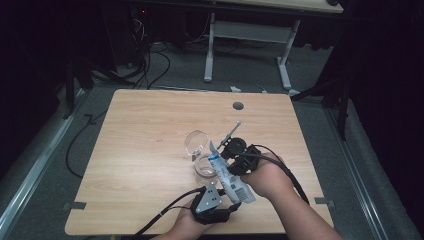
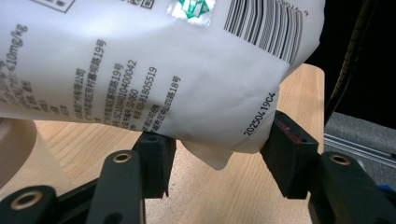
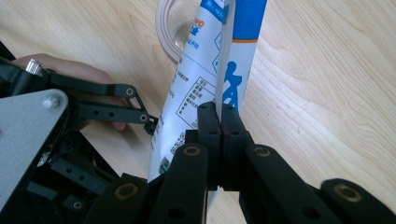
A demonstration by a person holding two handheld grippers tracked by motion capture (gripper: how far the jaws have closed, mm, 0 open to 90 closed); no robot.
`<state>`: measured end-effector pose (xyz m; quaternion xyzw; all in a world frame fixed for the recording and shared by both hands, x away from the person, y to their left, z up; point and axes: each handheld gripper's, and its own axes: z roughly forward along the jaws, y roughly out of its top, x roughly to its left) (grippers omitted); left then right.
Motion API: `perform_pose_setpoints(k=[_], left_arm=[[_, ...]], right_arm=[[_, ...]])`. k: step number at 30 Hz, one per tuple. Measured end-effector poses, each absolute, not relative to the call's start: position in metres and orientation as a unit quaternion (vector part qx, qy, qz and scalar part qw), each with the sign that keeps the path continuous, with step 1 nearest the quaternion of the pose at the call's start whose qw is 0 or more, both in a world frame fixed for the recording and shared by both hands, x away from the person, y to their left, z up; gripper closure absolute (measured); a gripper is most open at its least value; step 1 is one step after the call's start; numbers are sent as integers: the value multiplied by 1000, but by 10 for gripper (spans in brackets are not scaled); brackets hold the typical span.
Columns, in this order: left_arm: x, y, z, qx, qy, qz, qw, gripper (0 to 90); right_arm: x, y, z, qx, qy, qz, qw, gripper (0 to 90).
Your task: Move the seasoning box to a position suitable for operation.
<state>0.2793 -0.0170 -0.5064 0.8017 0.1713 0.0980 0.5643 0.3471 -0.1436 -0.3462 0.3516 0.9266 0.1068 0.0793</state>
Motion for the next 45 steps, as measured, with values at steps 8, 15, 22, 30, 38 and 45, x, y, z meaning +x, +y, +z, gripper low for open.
perform_pose_setpoints(k=[8, 15, 22, 30, 38, 45], left_arm=[[281, -15, -507, 799, 183, 99, 563, 521], [282, -13, -506, 797, 192, 99, 563, 524], [283, -10, -502, 793, 193, 102, 568, 515], [283, -11, -504, 799, 181, 100, 565, 496], [281, -12, -503, 799, 172, 102, 567, 488], [278, -14, -501, 801, 162, 101, 567, 484]], right_arm=[[347, -138, -350, 354, 925, 111, 87, 892], [349, -132, -349, 349, 926, 102, 99, 897], [353, -128, -345, 349, 926, 107, 95, 899], [356, -126, -349, 348, 927, 100, 95, 900], [355, -126, -349, 347, 928, 97, 97, 900], [354, -126, -349, 347, 928, 97, 97, 900]])
